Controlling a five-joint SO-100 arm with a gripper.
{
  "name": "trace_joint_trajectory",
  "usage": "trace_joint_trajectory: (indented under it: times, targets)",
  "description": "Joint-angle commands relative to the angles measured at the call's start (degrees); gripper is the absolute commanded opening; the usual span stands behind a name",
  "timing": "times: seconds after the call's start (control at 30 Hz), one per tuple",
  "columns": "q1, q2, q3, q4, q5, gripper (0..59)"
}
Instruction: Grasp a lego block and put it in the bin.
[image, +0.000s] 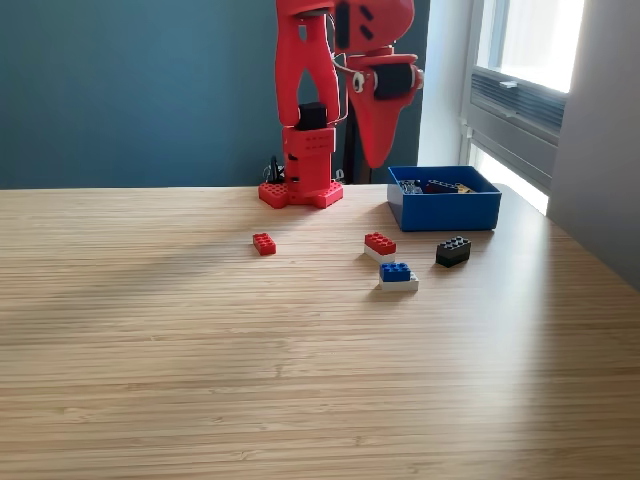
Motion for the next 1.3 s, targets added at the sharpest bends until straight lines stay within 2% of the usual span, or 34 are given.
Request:
trace_joint_trajectory:
  times: [0.03,0.77,0.93,1.17,1.3]
  targets:
    - [4.9,1.2,-1.0,-3.3,-0.5,0.1]
    - [7.6,1.2,4.5,-7.6,-4.1,0.1]
    - [7.4,1.2,6.5,-7.7,-12.0,0.1]
    - [6.4,1.3,10.6,-7.7,-29.3,0.1]
    - [5.3,1.6,12.3,-7.9,-32.8,0.1]
